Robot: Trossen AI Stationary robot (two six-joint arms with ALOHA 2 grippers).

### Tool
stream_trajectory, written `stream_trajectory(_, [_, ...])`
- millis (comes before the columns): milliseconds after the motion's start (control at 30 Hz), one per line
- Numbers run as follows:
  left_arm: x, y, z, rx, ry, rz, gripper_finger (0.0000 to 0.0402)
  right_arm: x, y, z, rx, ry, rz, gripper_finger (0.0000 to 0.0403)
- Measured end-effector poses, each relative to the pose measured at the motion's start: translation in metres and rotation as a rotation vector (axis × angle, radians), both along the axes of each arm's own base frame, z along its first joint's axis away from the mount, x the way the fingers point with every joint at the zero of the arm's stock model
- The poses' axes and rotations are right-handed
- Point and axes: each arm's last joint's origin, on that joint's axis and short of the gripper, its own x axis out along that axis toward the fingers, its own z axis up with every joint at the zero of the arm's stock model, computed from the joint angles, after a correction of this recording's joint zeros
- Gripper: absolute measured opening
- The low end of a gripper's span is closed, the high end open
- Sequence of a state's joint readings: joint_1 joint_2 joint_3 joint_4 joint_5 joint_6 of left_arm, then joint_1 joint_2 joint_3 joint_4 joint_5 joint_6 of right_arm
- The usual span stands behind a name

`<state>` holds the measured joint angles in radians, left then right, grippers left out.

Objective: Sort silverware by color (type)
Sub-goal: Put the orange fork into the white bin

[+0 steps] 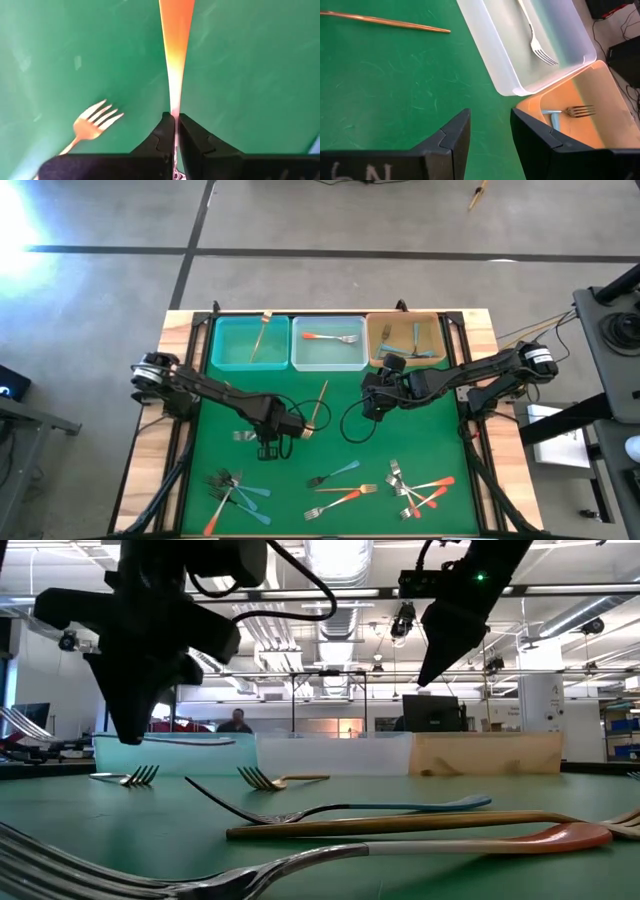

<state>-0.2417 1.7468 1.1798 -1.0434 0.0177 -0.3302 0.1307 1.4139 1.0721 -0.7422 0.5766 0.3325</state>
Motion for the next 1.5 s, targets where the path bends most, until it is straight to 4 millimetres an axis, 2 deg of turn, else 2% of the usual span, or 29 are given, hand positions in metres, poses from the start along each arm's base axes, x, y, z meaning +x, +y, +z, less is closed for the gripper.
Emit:
stream_trajectory(233, [-0.003,0.004,0.018,0.102,0.02,0.021,0.0,0.0,0.0,0.0,0.0,0.0,0.0,0.0132])
stream_trajectory(533, [0.001,0.005,0.052,0.167,-0.116,0.032,0.0,0.0,0.0,0.0,0.0,0.0,0.0,0.0132])
stream_trajectory(667, [-0.004,0.009,0.074,0.252,-0.227,0.094,0.0,0.001,0.0,0.001,0.002,-0.015,0.0,0.0132])
stream_trajectory(867, [-0.027,0.016,0.101,0.418,-0.436,0.224,0.0,0.009,0.001,0.004,0.029,-0.121,-0.026,0.0132])
stream_trajectory(1000, [-0.039,0.018,0.115,0.459,-0.618,0.272,0.0,0.013,0.001,0.007,0.031,-0.168,-0.019,0.0132])
stream_trajectory(1267, [-0.043,0.02,0.114,0.405,-0.922,0.228,0.0,0.015,0.002,0.008,0.035,-0.189,-0.011,0.0132])
stream_trajectory(1500, [-0.036,0.022,0.109,0.508,-1.069,0.165,0.0,0.016,0.003,0.009,0.059,-0.199,0.013,0.0132])
